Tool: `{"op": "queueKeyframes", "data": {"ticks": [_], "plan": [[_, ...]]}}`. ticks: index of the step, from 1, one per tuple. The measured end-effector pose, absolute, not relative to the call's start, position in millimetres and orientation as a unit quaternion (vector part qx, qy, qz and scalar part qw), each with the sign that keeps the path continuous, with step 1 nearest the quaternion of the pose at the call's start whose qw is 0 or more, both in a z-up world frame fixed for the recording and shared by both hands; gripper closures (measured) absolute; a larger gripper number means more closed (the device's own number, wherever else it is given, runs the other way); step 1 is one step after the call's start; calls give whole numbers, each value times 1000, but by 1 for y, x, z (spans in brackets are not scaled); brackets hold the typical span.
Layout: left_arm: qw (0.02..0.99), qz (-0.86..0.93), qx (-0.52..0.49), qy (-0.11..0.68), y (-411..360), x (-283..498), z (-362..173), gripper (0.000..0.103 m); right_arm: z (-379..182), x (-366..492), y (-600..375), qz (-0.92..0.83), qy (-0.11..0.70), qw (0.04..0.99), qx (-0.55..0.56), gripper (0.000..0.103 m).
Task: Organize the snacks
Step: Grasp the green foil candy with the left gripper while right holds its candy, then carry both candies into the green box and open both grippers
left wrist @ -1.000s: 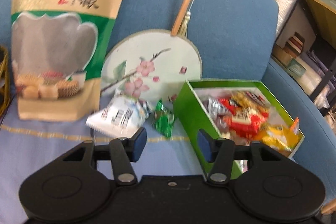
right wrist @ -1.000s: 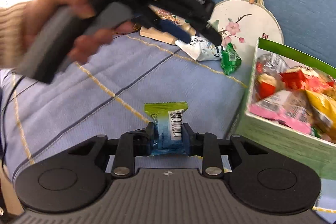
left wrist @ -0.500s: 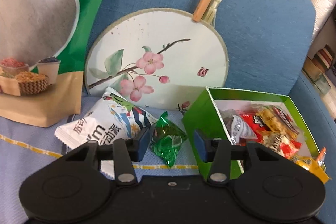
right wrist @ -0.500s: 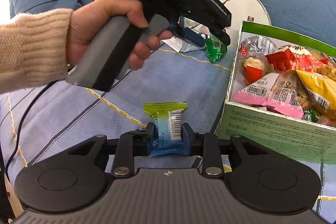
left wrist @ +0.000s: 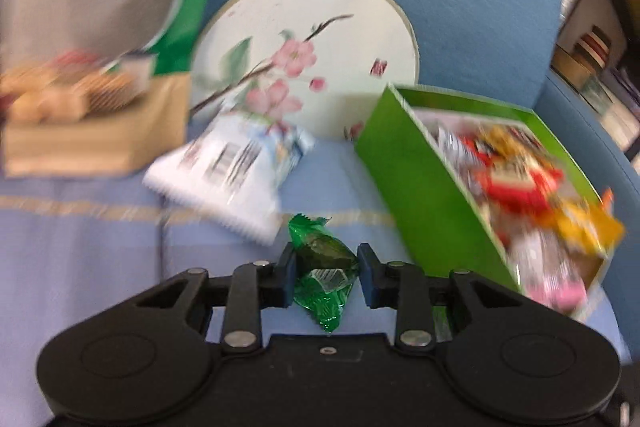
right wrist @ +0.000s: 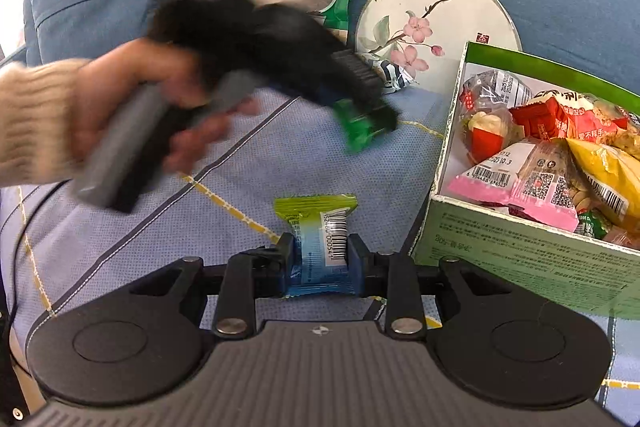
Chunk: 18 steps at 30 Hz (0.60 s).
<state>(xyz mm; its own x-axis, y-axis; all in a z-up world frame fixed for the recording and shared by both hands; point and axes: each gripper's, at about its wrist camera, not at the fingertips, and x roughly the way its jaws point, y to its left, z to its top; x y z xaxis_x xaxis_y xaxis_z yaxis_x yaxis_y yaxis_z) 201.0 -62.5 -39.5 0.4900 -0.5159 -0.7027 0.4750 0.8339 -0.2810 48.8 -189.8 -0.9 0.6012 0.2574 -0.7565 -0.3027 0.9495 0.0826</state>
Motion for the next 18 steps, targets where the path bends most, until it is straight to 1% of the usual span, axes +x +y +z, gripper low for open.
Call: {"op": "queueKeyframes", "data": {"ticks": [2,4,5,8,9,12,14,15,16,17,18], "plan": [[861,-287,-17,419,-45,185,-37,86,-2,50,-190,157,419,894,-26,49],[861,-284,-8,422,-34,173,-34,80,-3,51,-190,158,421,893,-22,45],[863,-278,-3,421,-29,167,-32,74,-3,51,-190,160,421,893,-17,45],[873,-261,-3,413,-22,154,-26,35,-6,52,-192,165,424,891,1,45],[873,-260,-9,412,-20,152,-26,31,-7,52,-192,164,425,890,3,44],[868,-265,-19,419,-21,150,-26,25,-8,52,-190,160,423,892,5,43],[869,-263,-9,418,-26,152,-28,24,-9,52,-188,161,421,893,-2,44],[870,-260,-2,418,-28,154,-30,32,-8,51,-188,162,418,894,-4,46],[870,-261,5,418,-31,155,-32,41,-8,51,-188,157,414,897,-4,51],[869,-266,13,416,-34,155,-33,62,-6,50,-188,153,408,900,-6,53],[868,-270,19,416,-36,155,-33,61,-2,48,-188,154,399,904,-9,53]]}}
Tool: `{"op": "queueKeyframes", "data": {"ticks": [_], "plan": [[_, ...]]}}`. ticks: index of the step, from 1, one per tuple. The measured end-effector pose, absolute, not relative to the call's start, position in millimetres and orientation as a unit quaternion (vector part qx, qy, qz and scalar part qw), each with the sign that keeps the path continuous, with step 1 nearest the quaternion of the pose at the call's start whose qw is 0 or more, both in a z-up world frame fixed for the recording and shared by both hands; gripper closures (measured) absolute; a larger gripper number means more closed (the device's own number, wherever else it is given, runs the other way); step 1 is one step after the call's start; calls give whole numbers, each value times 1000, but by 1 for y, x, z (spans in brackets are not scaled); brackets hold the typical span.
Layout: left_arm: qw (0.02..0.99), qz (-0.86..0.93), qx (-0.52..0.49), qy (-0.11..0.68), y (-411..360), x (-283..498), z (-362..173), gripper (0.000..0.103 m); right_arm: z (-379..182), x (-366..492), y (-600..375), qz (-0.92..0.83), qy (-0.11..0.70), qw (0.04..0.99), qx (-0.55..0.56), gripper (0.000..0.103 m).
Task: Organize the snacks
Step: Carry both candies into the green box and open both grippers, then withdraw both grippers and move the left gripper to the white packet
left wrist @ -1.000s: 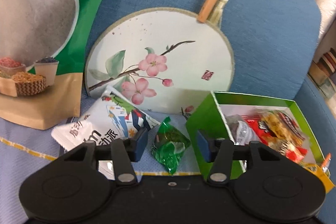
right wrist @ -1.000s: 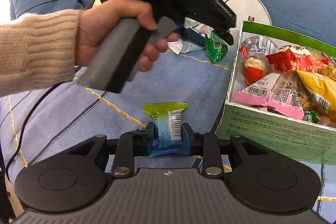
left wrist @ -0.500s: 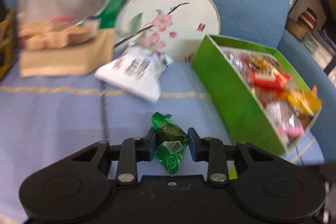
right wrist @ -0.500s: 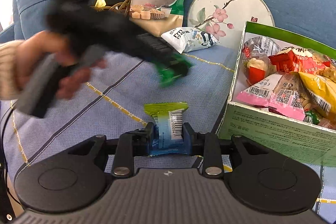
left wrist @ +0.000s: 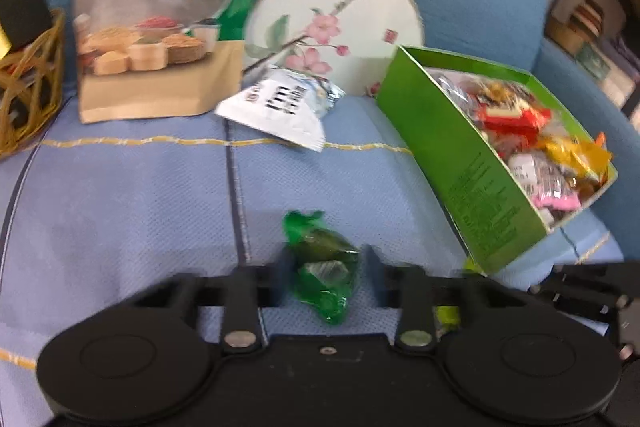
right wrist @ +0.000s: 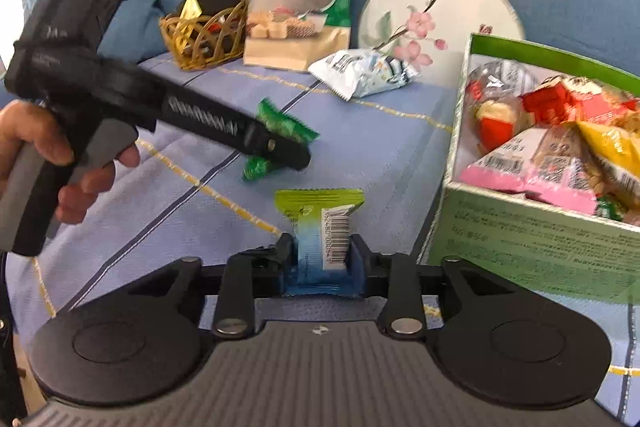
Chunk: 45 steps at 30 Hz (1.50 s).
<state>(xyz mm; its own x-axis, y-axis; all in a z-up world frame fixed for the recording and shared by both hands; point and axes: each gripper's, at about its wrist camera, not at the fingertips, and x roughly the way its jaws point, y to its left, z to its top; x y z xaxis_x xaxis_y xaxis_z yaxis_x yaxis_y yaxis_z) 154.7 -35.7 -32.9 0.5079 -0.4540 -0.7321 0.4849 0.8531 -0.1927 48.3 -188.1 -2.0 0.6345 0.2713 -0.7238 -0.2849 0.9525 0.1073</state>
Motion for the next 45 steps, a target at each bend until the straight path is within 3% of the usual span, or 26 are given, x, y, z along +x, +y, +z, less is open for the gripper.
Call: {"op": "queueKeyframes", "data": {"ticks": [6,14,28,29,30,31,32,33,35,45], "plan": [[873,-292,11,390,-42,141,-6,61,32,38,-205,149,317,936,16,54],[878,-352,-16,323,-94,134,52,60,67,27,-268,1,192,979,70,53],[866,-390,-22,312,-210,150,46,55,53,38,-349,-191,180,963,62,52],[867,-391,-20,309,-213,150,43,49,49,39,-350,-192,184,962,63,46],[867,-393,-19,306,-215,150,39,18,43,43,-353,-194,195,959,67,45],[867,-390,-17,310,-216,151,36,0,39,46,-353,-192,212,956,70,27],[873,-373,-17,314,-215,151,32,0,37,46,-352,-191,217,955,69,17],[880,-358,-23,310,-210,150,31,0,38,45,-349,-191,210,957,63,16],[881,-356,-34,311,-198,151,27,0,43,43,-343,-197,202,959,40,0],[904,-298,-28,305,-117,152,34,0,56,26,-311,-122,170,977,37,0]]}}
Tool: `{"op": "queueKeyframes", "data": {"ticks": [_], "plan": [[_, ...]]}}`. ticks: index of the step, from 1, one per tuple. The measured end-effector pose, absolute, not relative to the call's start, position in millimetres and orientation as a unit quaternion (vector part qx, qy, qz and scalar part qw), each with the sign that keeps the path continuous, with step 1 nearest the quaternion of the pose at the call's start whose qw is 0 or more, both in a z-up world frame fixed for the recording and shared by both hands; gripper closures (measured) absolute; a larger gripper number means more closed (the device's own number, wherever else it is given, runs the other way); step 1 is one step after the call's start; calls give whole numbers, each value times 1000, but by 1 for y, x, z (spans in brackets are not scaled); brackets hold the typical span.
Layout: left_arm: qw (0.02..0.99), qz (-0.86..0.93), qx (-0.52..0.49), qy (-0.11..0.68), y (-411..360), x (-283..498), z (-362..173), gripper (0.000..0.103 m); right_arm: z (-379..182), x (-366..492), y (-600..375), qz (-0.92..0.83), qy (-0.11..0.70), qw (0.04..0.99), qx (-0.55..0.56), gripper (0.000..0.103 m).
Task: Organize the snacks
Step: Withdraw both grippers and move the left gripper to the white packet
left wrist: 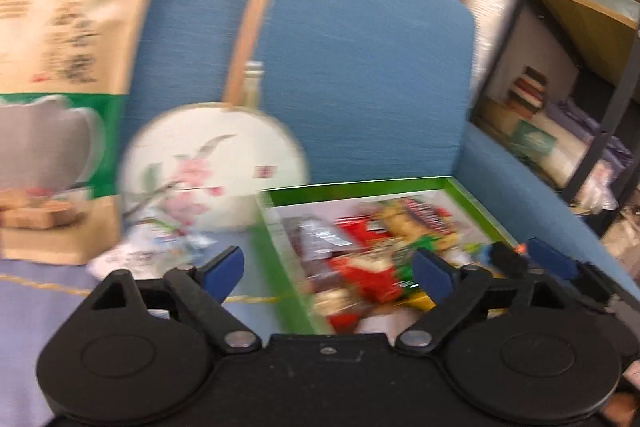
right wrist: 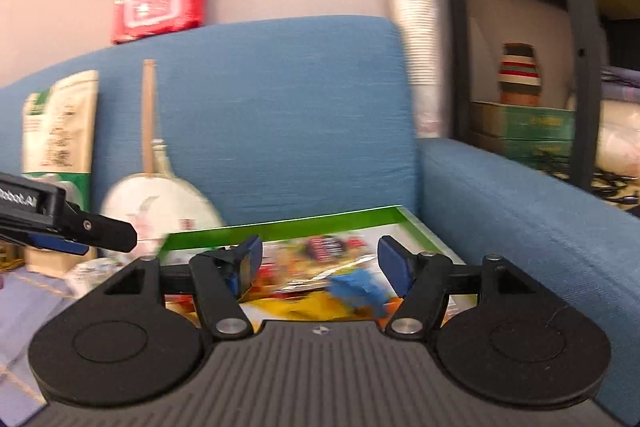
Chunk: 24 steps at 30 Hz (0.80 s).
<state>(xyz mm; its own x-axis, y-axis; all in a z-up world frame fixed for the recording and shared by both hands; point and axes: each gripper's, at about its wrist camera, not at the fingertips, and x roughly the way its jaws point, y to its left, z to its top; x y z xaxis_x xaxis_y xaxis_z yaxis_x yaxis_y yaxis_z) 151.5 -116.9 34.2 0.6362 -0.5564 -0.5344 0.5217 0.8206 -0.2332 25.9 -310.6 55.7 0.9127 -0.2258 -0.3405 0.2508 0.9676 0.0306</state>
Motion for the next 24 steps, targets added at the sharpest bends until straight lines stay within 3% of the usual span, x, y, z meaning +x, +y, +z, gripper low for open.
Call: {"op": "queueKeyframes", "data": {"ticks": [11,22,23,24], "plan": [[928,-183,-23,324,-44,197,11,0,38,39,-261,16,225,971,81,0],[921,-185,61,338,-91,247,-20,0,29,44,-271,6,241,964,111,0],[918,-182,63,348,-91,251,-26,9,29,45,-271,7,242,964,110,0],[912,-188,60,361,-90,254,-30,60,29,45,-271,8,243,964,108,0]]}}
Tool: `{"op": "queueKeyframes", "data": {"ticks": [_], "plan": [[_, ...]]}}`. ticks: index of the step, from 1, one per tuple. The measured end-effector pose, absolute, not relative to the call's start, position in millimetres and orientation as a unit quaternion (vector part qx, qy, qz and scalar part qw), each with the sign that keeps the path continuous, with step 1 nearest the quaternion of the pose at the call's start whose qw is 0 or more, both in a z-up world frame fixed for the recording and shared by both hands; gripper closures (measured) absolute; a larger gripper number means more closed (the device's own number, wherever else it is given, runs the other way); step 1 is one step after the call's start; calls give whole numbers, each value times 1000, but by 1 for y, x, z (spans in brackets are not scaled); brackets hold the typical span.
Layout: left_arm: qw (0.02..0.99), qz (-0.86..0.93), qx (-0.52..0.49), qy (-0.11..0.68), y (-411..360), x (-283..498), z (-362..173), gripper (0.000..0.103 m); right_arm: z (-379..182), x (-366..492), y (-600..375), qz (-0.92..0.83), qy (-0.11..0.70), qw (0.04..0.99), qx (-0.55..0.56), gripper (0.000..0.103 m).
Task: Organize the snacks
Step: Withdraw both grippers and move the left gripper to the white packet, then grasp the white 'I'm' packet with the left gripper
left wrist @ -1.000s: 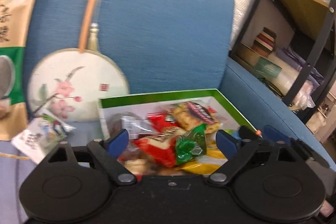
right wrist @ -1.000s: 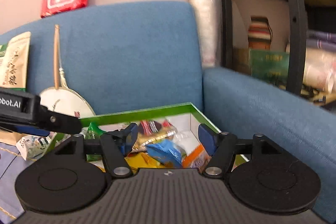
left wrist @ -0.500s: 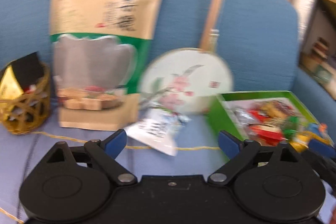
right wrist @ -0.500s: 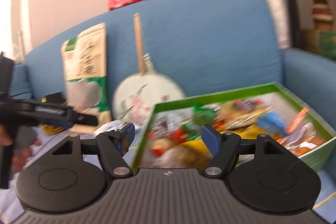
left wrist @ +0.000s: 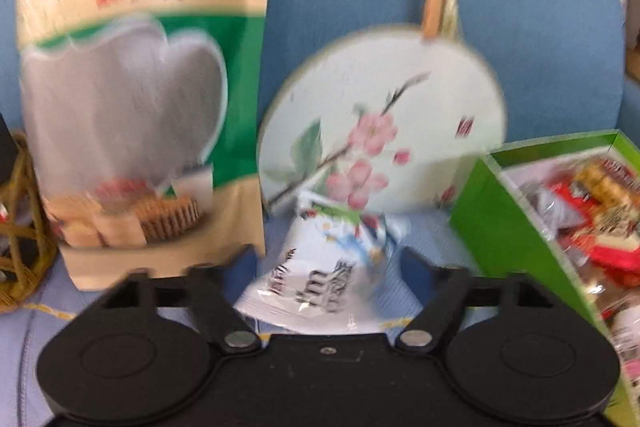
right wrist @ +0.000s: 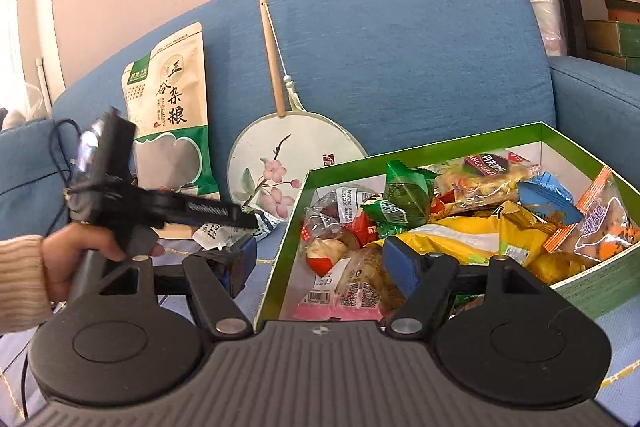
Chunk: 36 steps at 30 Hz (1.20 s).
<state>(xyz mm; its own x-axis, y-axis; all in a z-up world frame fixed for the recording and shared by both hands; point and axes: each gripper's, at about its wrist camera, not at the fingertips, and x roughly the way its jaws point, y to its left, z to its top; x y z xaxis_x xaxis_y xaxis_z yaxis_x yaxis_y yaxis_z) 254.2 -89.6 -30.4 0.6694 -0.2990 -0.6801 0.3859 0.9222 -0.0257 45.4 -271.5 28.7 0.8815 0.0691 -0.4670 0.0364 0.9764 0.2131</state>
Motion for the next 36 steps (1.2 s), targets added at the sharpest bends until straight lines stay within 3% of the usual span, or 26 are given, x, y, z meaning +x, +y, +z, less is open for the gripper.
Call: {"op": "queueKeyframes", "data": {"ticks": [1,2,8,10,12,14,20,21,27,29,31,33,34,35,36], "plan": [[908,-197,48,366,-84,253,-33,64,28,46,-272,10,245,964,108,0],[909,-200,37,364,-79,249,-32,59,28,47,-272,12,246,963,110,0],[894,-228,14,387,-50,188,-30,58,31,45,-258,82,266,952,128,0],[888,-233,-9,396,-37,164,-28,53,30,43,-243,117,279,947,113,0],[884,-238,-32,400,-27,148,-21,40,28,41,-225,150,294,939,93,0],[878,-248,-56,406,-13,137,-15,38,22,40,-207,178,315,929,77,0],[862,-257,-118,421,6,142,-5,36,-4,52,-171,199,352,913,63,0],[860,-255,-122,424,5,146,-7,33,-9,57,-171,196,355,911,73,0],[839,-252,-165,453,5,165,-23,34,-31,82,-186,170,368,900,159,0],[840,-250,-160,454,5,167,-27,42,-35,82,-187,176,367,896,178,0],[835,-258,-158,459,4,169,-32,72,-37,82,-183,183,366,894,181,0],[833,-259,-162,461,2,165,-32,81,-37,82,-180,172,367,897,174,16],[837,-260,-155,455,-1,162,-29,85,-36,84,-181,173,366,898,175,32],[841,-264,-146,449,-3,158,-24,86,-33,82,-184,175,362,898,180,40],[844,-266,-139,444,-5,156,-19,86,-29,82,-185,174,358,899,182,42]]}}
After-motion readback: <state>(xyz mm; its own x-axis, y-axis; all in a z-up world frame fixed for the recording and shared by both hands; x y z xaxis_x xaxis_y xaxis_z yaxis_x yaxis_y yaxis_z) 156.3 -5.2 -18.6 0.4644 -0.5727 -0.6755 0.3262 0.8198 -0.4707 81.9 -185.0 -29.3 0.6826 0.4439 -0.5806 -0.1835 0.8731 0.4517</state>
